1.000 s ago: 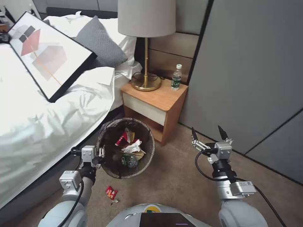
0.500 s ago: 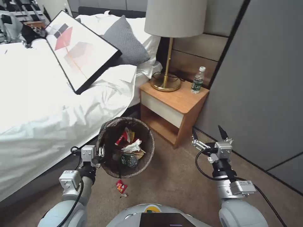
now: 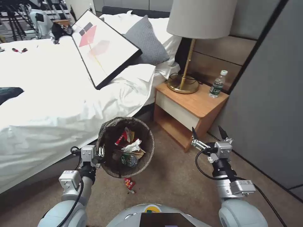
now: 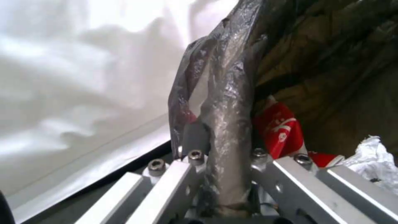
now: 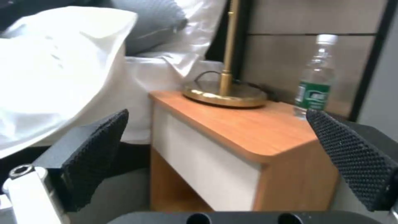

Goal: Pick up the trash bin, then pick up the garbage from the floor and place it into the trash bin.

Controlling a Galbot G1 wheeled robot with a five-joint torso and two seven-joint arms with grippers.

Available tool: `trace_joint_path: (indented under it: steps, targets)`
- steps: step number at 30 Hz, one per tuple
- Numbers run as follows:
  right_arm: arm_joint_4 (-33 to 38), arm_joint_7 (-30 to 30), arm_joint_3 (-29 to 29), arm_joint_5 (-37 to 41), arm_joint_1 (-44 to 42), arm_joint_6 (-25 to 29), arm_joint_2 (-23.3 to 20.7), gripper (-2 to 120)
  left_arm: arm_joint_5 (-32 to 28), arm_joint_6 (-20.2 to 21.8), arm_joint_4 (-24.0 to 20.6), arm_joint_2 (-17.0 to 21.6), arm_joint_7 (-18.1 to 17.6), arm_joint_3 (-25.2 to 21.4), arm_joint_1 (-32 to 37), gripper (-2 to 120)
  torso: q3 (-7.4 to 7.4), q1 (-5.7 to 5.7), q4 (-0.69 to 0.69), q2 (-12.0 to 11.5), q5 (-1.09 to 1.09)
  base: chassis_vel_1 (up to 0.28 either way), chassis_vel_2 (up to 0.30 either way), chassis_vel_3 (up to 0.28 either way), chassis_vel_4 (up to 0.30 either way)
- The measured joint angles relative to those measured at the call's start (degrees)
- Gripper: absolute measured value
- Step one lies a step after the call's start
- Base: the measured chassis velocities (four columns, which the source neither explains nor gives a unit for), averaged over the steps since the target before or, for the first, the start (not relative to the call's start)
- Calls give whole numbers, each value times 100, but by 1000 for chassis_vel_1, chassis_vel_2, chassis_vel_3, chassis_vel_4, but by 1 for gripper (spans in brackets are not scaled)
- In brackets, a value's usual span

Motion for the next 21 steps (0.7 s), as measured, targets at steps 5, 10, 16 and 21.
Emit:
trace_joint_path:
  steps: [5,10,16,21]
  targets:
    - [0,0,0,1,1,-2,5,100,0,-3,0,0,1,0,0,3,0,0,-1,0,0,65,66,67,68]
    - [0,0,-1,5,8,-9,-5,100,1,-4,0,-5,2,0,1,3,0,0,0,0,0,58,67,60,63]
    - [-15,-1,-6,8,15,-12,-5,100,3,-5,0,-3,2,0,6,3,0,0,0,0,0,75,73,65,71]
    - [-19,0,-14,8,21,-12,-4,100,5,-5,0,-2,-1,1,11,3,0,0,0,0,0,66,78,71,68]
